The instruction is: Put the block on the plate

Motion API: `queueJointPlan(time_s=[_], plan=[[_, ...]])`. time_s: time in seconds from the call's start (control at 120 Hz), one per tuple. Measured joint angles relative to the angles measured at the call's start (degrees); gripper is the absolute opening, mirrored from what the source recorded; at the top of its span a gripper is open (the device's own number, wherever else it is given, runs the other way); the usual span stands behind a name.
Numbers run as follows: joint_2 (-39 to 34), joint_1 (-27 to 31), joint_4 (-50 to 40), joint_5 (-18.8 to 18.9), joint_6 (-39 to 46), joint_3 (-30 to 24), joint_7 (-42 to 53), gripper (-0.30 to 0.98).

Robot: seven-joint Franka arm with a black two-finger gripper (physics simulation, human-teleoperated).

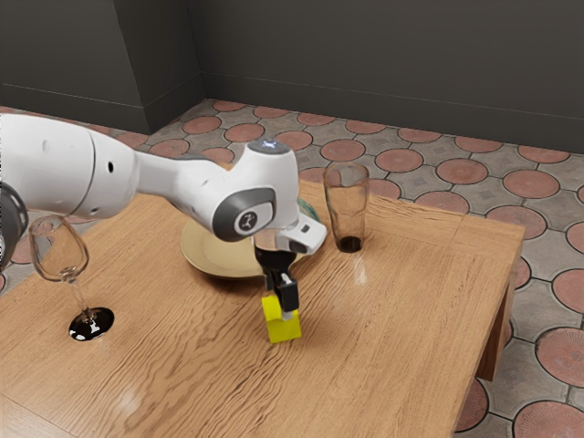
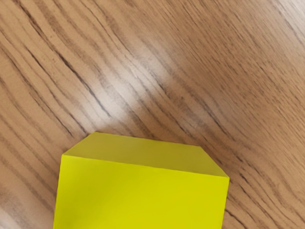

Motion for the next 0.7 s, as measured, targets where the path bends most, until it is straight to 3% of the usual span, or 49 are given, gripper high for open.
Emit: queueJointPlan(time_s=[0.45,0.7], plan=[[4.0,0.6,0.0,0.5,2.4,-0.2,0.5,0.68],[4.3,0.5,0.0,0.6,3.2,-0.2,0.3,0.46]])
